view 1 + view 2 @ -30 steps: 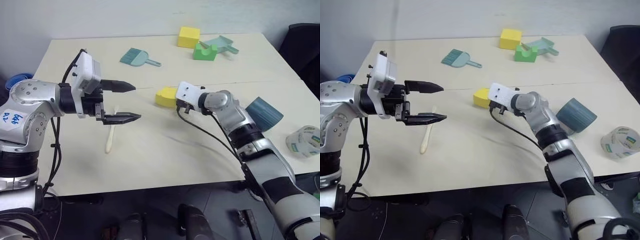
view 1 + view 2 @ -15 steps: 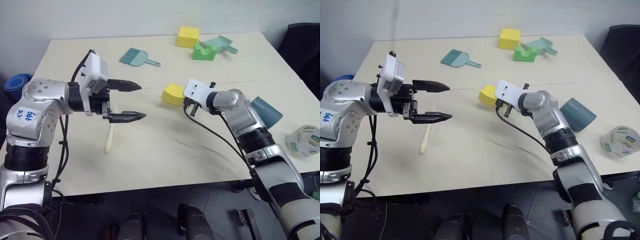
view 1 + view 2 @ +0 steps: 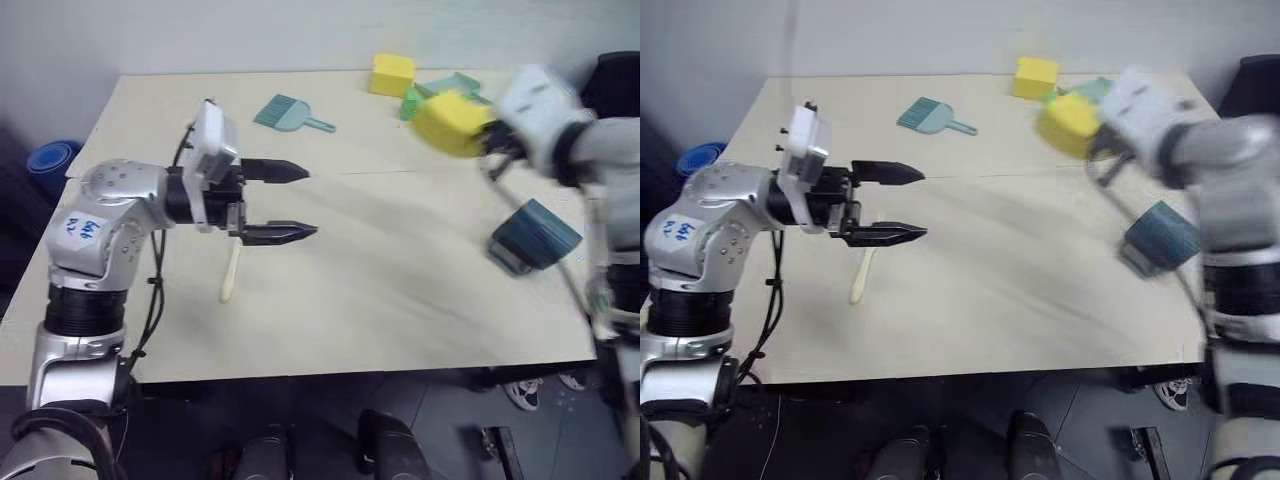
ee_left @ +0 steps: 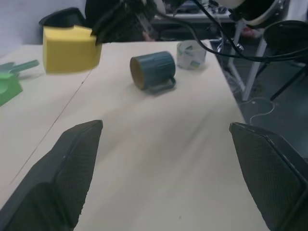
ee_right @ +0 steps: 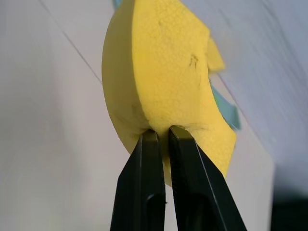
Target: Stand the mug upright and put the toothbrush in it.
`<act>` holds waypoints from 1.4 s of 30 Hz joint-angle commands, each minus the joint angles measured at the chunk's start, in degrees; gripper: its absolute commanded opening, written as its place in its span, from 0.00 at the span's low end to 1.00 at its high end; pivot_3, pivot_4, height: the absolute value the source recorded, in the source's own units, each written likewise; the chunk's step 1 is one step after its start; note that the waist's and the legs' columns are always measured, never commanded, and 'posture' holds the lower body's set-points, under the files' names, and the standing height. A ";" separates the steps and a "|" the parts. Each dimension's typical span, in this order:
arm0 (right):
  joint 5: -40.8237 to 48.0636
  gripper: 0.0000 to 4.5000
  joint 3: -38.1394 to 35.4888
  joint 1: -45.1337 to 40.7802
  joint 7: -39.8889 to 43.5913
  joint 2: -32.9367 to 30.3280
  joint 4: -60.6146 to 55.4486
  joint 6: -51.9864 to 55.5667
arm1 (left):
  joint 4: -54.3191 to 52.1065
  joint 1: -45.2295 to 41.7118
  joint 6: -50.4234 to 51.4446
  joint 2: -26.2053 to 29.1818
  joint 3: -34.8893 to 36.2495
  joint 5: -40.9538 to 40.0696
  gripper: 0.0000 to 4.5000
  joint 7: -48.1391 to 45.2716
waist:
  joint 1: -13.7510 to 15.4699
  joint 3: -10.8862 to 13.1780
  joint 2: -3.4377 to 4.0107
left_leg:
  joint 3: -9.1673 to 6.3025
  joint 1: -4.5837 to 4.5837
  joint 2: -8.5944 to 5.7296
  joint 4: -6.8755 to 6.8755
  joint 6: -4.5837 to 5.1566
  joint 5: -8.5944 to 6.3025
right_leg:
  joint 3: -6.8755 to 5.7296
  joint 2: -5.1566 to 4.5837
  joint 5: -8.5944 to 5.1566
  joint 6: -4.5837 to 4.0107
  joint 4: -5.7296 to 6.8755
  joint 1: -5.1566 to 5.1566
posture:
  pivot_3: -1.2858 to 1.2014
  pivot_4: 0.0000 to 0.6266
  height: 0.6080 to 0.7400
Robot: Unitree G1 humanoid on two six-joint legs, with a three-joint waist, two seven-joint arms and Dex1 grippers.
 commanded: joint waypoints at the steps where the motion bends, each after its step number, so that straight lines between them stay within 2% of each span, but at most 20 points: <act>1: 0.42 0.01 -10.00 5.70 0.78 -9.57 1.88 4.65 | -3.93 -1.69 1.46 -3.44 -1.39 -3.43 1.00 0.32 | 0.65 0.00 -0.02 | 0.04 0.01 -0.01 0.02 0.04 -0.02 | 0.03 0.00 0.00 0.00 -0.05 0.03 | 0.52 0.24 1.00; 4: 1.33 0.01 -14.54 10.47 -1.37 -12.70 9.79 2.60 | -3.54 -2.85 0.95 -7.35 -3.45 -3.50 1.00 0.18 | 0.75 0.00 -0.05 | 0.32 0.12 -0.02 0.04 0.09 0.00 | 0.18 -0.01 0.00 0.00 -0.16 0.10 | 0.52 0.24 1.00; 7: 2.55 0.01 -15.70 10.74 -5.33 -11.80 22.31 -4.44 | -3.01 -4.42 0.73 -10.78 -4.75 -3.32 1.00 0.64 | 0.07 -0.01 -0.06 | 0.57 0.24 -0.03 0.03 0.15 0.05 | 0.38 -0.01 0.00 0.00 -0.25 0.15 | 0.52 0.24 1.00; 11: 1.51 0.01 -10.96 8.10 -9.34 -10.03 38.28 -16.81 | -3.52 -4.84 1.50 -11.88 -4.59 -3.54 1.00 1.37 | -1.15 -0.06 0.07 | 0.68 0.31 -0.02 -0.14 0.15 0.07 | 0.46 0.00 0.00 0.00 -0.23 0.02 | 0.52 0.24 1.00; 15: 1.06 0.01 -7.70 2.31 -12.75 -7.54 49.29 -23.11 | -5.32 -4.22 3.02 -11.24 -3.92 -4.29 1.00 2.38 | -1.94 -0.03 0.11 | 0.66 0.33 -0.02 -0.26 0.13 0.08 | 0.46 -0.01 0.00 0.00 -0.20 -0.01 | 0.52 0.24 1.00; 19: 0.68 0.27 -5.93 -2.00 -17.50 -3.52 58.33 -27.84 | -7.84 -3.50 5.27 -8.79 -2.71 -4.82 1.00 3.56 | -1.93 0.00 0.18 | 0.61 0.32 0.00 -0.27 0.11 0.09 | 0.45 -0.01 0.00 0.00 -0.19 -0.02 | 0.52 0.24 1.00; 22: 0.30 0.46 -4.83 -3.00 -18.31 -3.37 61.38 -30.15 | -8.52 -3.54 6.22 -7.64 -1.98 -5.32 1.00 4.34 | -1.53 0.01 0.20 | 0.56 0.25 -0.01 -0.23 0.11 0.09 | 0.44 -0.01 0.00 0.00 -0.22 -0.01 | 0.52 0.24 1.00; 24: 0.53 0.62 -4.28 -3.29 -17.96 -4.09 61.57 -30.39 | -8.84 -3.38 6.51 -7.15 -1.79 -5.35 1.00 4.78 | -1.19 0.02 0.22 | 0.44 0.18 -0.06 -0.18 0.11 0.09 | 0.44 -0.04 0.02 0.03 -0.22 0.00 | 0.52 0.24 1.00; 25: 0.81 0.69 -4.28 -3.26 -16.91 -5.09 60.16 -29.89 | -8.98 -3.27 6.58 -6.85 -1.67 -5.21 1.00 4.98 | -1.16 0.02 0.22 | 0.43 0.16 -0.06 -0.17 0.11 0.09 | 0.43 -0.04 0.02 0.04 -0.24 0.00 | 0.52 0.24 1.00; 27: 1.42 0.69 -4.63 -2.88 -14.68 -6.95 55.78 -27.75 | -9.12 -2.95 6.47 -6.22 -1.42 -5.12 1.00 5.13 | -1.11 0.03 0.23 | 0.43 0.16 -0.06 -0.17 0.11 0.09 | 0.42 -0.04 0.02 0.04 -0.24 0.00 | 0.52 0.24 1.00; 29: 3.14 0.69 -5.87 -1.40 -11.34 -8.58 46.56 -22.60 | -9.45 -2.54 6.43 -5.49 -1.06 -5.17 1.00 5.21 | -1.09 0.14 0.41 | 0.43 0.16 -0.06 -0.17 0.11 0.09 | 0.42 -0.04 0.02 0.04 -0.23 0.00 | 0.52 0.24 1.00; 34: 11.38 0.69 -10.99 9.85 -4.86 -9.69 15.08 1.73 | -9.23 -1.18 5.33 -3.77 -0.69 -4.40 1.00 4.58 | -0.81 0.20 0.54 | 0.32 0.20 0.03 -0.12 0.07 0.08 | 0.35 0.05 0.02 0.04 -0.08 -0.01 | 0.52 0.24 1.00; 36: 14.83 0.69 -14.35 16.35 -5.09 -8.37 0.17 13.91 | -8.67 -0.85 4.56 -3.26 -0.86 -3.75 1.00 4.30 | -0.32 0.20 0.54 | 0.28 0.19 0.03 -0.08 0.06 0.08 | 0.33 0.04 0.02 0.04 -0.03 0.01 | 0.52 0.24 1.00; 38: 17.67 0.69 -16.96 20.53 -6.46 -6.27 -9.98 23.42 | -8.25 -0.88 4.08 -3.06 -1.05 -3.51 1.00 4.26 | -0.02 0.20 0.54 | 0.27 0.15 0.00 0.02 0.06 0.07 | 0.34 0.03 0.02 0.04 -0.02 0.02 | 0.52 0.24 1.00; 42: 20.16 0.93 -18.07 28.12 -10.27 -0.79 -23.93 34.36 | -7.69 -1.34 3.55 -3.02 -1.36 -3.24 1.00 4.24 | 1.34 0.18 0.49 | 0.26 0.10 -0.05 0.12 0.07 0.07 | 0.38 0.02 0.02 0.04 -0.05 0.03 | 0.52 0.24 1.00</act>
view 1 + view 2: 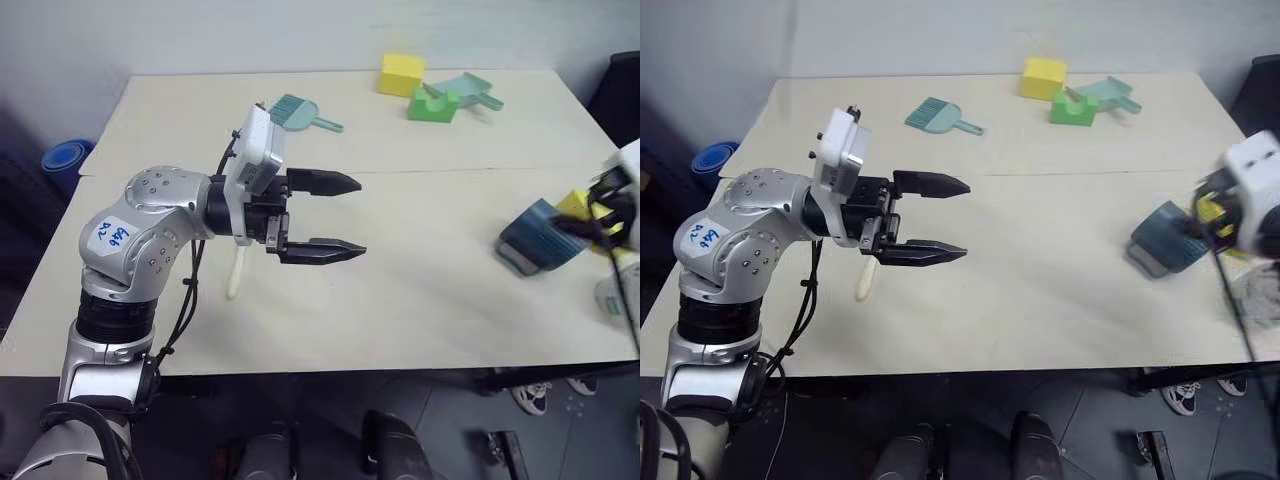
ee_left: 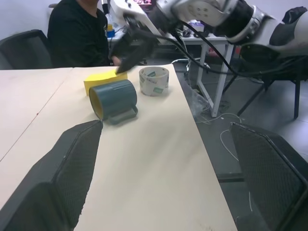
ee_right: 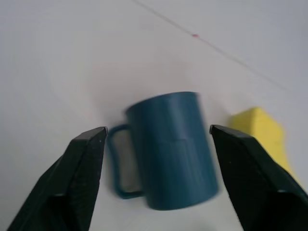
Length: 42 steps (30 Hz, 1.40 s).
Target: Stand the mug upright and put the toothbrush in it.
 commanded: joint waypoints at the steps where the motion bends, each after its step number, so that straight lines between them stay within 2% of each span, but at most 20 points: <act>1: 2.55 0.93 -3.17 5.18 -3.87 3.56 -12.90 10.05 | -0.42 -0.66 -1.48 0.55 0.55 0.29 1.00 -0.32 | 0.48 -0.02 -0.07 | -0.09 -0.01 0.00 0.01 0.00 0.00 | -0.03 0.00 0.00 0.00 0.04 0.02 | 0.52 0.24 1.00; 5: 3.02 0.93 -2.12 6.48 -7.25 6.95 -14.06 11.27 | -0.12 -0.94 -1.91 0.81 0.11 0.65 1.00 -0.67 | 0.29 -0.01 -0.09 | -0.06 -0.05 -0.05 0.01 0.00 0.00 | -0.01 0.00 0.00 0.00 -0.12 0.06 | 0.52 0.24 1.00; 9: 2.42 0.73 1.32 6.87 -10.34 8.41 -9.79 7.81 | 0.38 -1.55 -1.98 0.84 0.26 0.79 1.00 -0.68 | 0.11 -0.01 -0.09 | -0.02 0.02 -0.04 -0.05 0.00 0.00 | -0.01 0.01 0.00 0.00 -0.06 0.05 | 0.52 0.24 1.00; 17: 0.88 0.73 7.73 7.48 -12.58 9.17 -1.24 -2.49 | 0.98 -1.87 -2.40 1.09 0.13 1.82 1.00 -0.95 | 0.10 -0.02 -0.10 | 0.01 0.03 -0.04 -0.06 0.00 0.00 | -0.01 0.01 0.00 0.00 -0.08 0.05 | 0.52 0.24 1.00; 20: 0.33 0.61 9.27 5.62 -13.32 9.11 2.63 -5.40 | 0.81 -1.95 -2.24 1.00 0.10 1.91 1.00 -0.86 | 0.13 -0.02 -0.10 | 0.01 0.03 -0.04 -0.06 0.00 0.00 | -0.01 0.01 0.00 0.00 -0.08 0.05 | 0.52 0.24 1.00; 23: -0.66 0.41 11.78 4.57 -12.95 8.05 4.62 -8.11 | 0.52 -1.88 -2.07 0.93 0.10 1.91 1.00 -0.73 | 0.04 -0.01 -0.10 | 0.00 0.04 -0.03 -0.07 0.00 0.00 | -0.01 0.01 0.00 0.00 -0.07 0.05 | 0.52 0.24 1.00; 33: -4.61 0.41 15.62 0.93 -13.77 7.78 15.20 -15.45 | 0.22 -1.68 -1.90 1.29 0.39 1.87 1.00 -0.51 | 0.07 -0.01 -0.10 | 0.01 0.03 -0.03 -0.08 0.01 0.00 | -0.02 0.01 0.00 0.00 -0.08 0.05 | 0.52 0.24 1.00; 42: -6.22 0.41 15.87 -0.39 -13.60 8.30 18.67 -15.77 | 0.21 -1.76 -2.35 1.46 0.36 2.01 1.00 -0.39 | 0.09 -0.01 -0.10 | 0.00 0.03 -0.02 -0.08 0.01 0.00 | -0.02 0.01 0.00 0.00 -0.07 0.05 | 0.52 0.24 1.00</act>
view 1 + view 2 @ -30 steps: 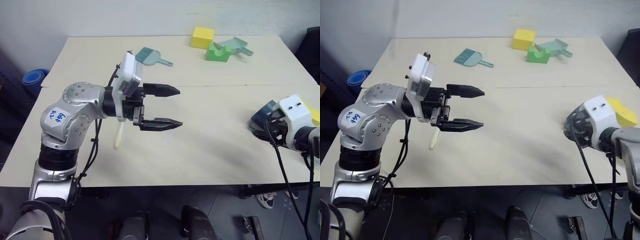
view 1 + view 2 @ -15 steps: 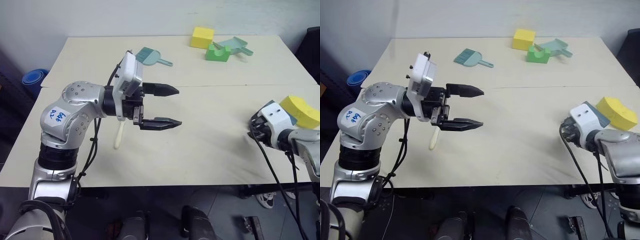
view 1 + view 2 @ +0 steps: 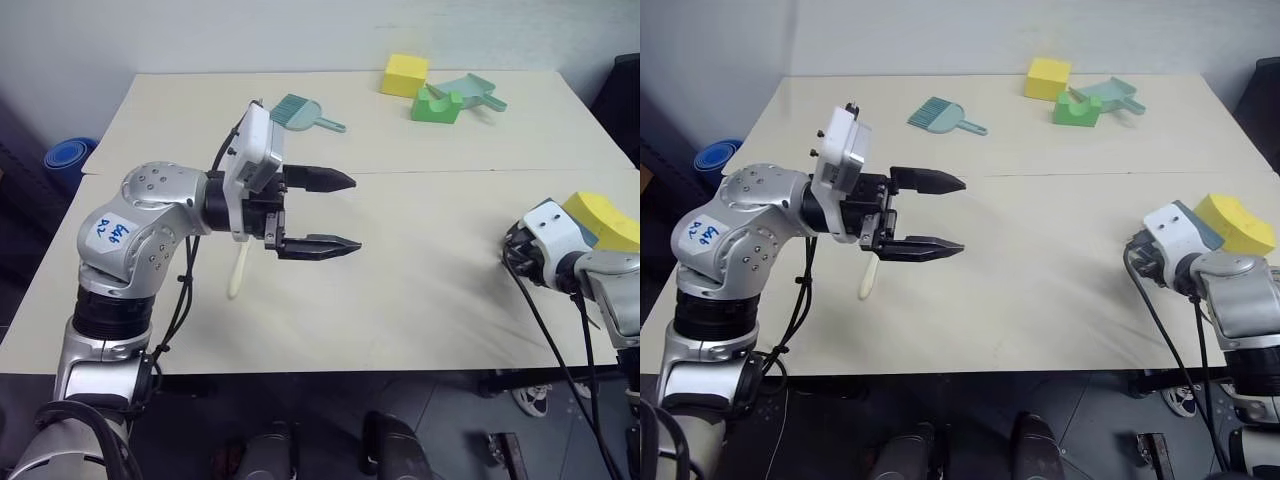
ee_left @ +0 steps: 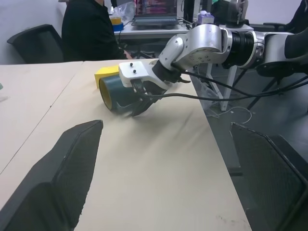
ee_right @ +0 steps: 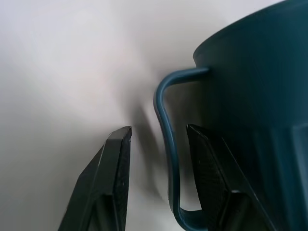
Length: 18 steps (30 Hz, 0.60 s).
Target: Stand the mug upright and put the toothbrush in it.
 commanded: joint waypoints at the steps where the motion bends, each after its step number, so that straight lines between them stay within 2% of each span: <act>1: -1.01 0.41 0.14 -1.66 -0.14 -0.64 1.78 -0.75 | -0.89 -1.15 -1.20 0.32 0.83 -0.01 1.00 0.01 | -0.04 0.00 0.00 | 0.00 0.00 0.00 0.00 0.00 0.00 | 0.00 0.00 0.00 0.00 0.00 0.00 | 0.52 0.24 1.00; 3: -0.67 0.41 0.54 -2.35 0.59 -0.16 3.19 -1.11 | -0.51 -1.43 -1.43 0.33 0.79 0.13 1.00 -0.17 | -0.08 0.00 0.00 | 0.00 0.00 0.00 0.00 0.00 0.00 | 0.00 0.00 0.00 0.00 0.00 0.00 | 0.52 0.24 1.00; 9: -0.07 0.03 1.38 -3.34 2.77 -0.33 5.55 -2.52 | 0.18 -1.72 -1.89 0.60 0.71 0.52 1.00 -0.54 | -0.04 0.00 0.00 | 0.00 0.00 0.00 0.00 0.00 0.00 | 0.00 0.00 0.00 0.00 0.00 0.00 | 0.52 0.24 1.00; 14: -0.14 0.02 1.34 -4.17 3.68 -0.27 6.50 -4.33 | -0.51 -0.93 -1.67 1.55 0.97 0.24 1.00 -1.03 | -0.14 0.00 -0.01 | 0.00 0.01 0.00 0.00 0.00 0.00 | 0.00 0.00 0.00 0.00 0.00 0.01 | 0.52 0.24 1.00; 18: 5.21 0.02 -2.61 -5.04 3.17 5.92 -1.29 -7.25 | -2.04 0.67 -0.17 3.95 2.81 -0.65 1.00 -0.25 | -0.37 -0.01 -0.02 | 0.00 0.01 0.02 0.00 0.00 0.00 | -0.01 0.00 0.00 0.00 0.01 0.01 | 0.52 0.24 1.00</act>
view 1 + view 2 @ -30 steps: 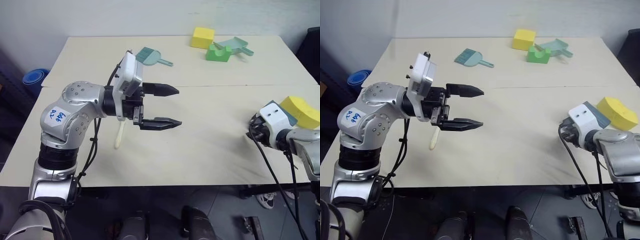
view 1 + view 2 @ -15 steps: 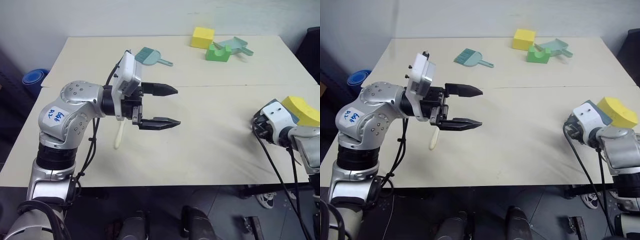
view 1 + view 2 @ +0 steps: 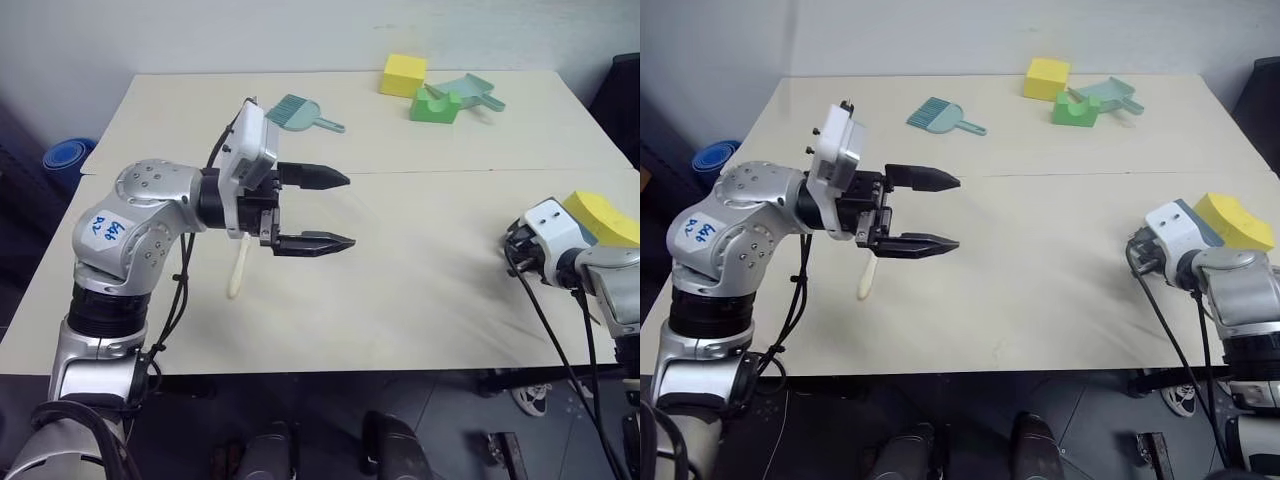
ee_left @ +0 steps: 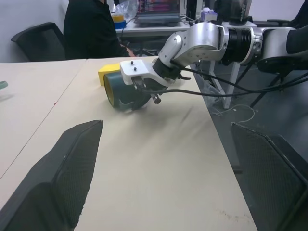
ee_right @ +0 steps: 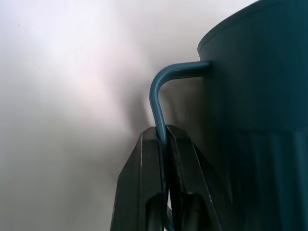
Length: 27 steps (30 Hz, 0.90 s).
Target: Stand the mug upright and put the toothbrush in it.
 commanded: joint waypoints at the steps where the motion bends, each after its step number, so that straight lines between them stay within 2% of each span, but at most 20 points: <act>1: 6.72 0.02 -5.47 -1.87 -1.23 7.62 -9.85 -1.84 | -3.57 1.21 1.19 2.60 3.36 -1.39 1.00 0.71 | -0.21 0.00 0.00 | 0.00 0.00 0.00 -0.01 0.00 0.00 | 0.00 0.00 0.00 0.00 0.00 -0.01 | 0.52 0.24 1.00; 3: 13.11 0.02 -8.88 -2.64 -4.05 16.27 -15.67 0.60 | -4.78 2.92 3.54 4.94 5.78 -2.85 1.00 1.31 | -1.04 0.00 0.00 | -0.01 0.01 0.04 -0.04 -0.01 0.00 | -0.01 0.02 0.00 0.00 0.02 -0.01 | 0.52 0.24 1.00; 5: 16.66 0.02 -8.44 -1.28 -4.56 22.55 -20.84 -0.75 | -6.02 5.09 5.53 7.50 8.11 -3.91 1.00 1.58 | -2.32 0.00 0.01 | -0.02 0.06 0.09 -0.12 -0.06 0.03 | 0.00 0.08 0.00 -0.01 0.13 -0.09 | 0.52 0.24 1.00; 7: 16.84 0.02 -4.75 0.77 -6.05 28.97 -24.22 -4.23 | -7.47 8.28 7.03 10.67 10.42 -4.28 1.00 1.93 | -2.54 0.01 0.02 | -0.17 0.06 0.11 -0.21 -0.13 0.06 | -0.07 0.09 -0.01 -0.02 0.29 -0.17 | 0.52 0.24 1.00; 10: 14.20 0.02 2.58 2.46 -6.63 37.87 -23.31 -14.20 | -9.85 13.60 9.29 15.72 14.55 -4.98 1.00 2.52 | -2.74 0.00 -0.03 | -0.19 0.06 0.09 -0.24 -0.16 0.03 | -0.09 0.09 -0.01 -0.01 0.23 -0.15 | 0.52 0.24 1.00; 14: 15.80 0.02 2.54 3.17 -6.32 47.79 -14.55 -25.90 | -10.01 16.78 11.29 19.46 18.67 -5.52 1.00 4.01 | -2.30 0.01 -0.15 | -0.28 0.02 0.05 -0.15 -0.16 0.03 | -0.09 0.08 -0.01 -0.01 0.20 -0.06 | 0.52 0.24 1.00; 18: 13.08 0.02 5.02 4.03 -3.78 49.81 -6.93 -35.54 | -9.27 18.03 12.25 21.05 20.02 -5.80 1.00 5.08 | -2.44 -0.02 -0.20 | -0.35 0.06 0.02 -0.14 -0.16 0.03 | -0.09 0.08 -0.01 -0.01 0.20 0.02 | 0.52 0.24 1.00; 22: 14.54 0.02 5.24 4.16 -2.46 51.78 -2.97 -37.82 | -9.86 19.74 12.31 22.42 20.07 -5.43 1.00 5.30 | -3.14 -0.02 -0.19 | -0.29 0.12 0.07 -0.25 -0.19 0.03 | -0.08 0.12 -0.02 -0.04 0.23 -0.06 | 0.52 0.24 1.00; 25: 14.05 0.17 5.37 5.78 -1.68 51.49 -1.11 -38.88 | -11.02 19.51 13.09 21.96 19.78 -6.55 1.00 6.54 | -3.98 -0.02 -0.19 | -0.29 0.19 0.10 -0.37 -0.26 0.06 | -0.08 0.15 -0.04 -0.07 0.26 -0.08 | 0.52 0.24 1.00; 27: 13.65 0.32 5.48 6.88 -1.33 50.64 -1.29 -38.89 | -11.78 18.73 13.50 21.42 19.17 -7.47 1.00 7.03 | -4.00 -0.02 -0.20 | -0.30 0.21 0.10 -0.41 -0.27 0.07 | -0.08 0.16 -0.04 -0.08 0.25 -0.07 | 0.52 0.24 1.00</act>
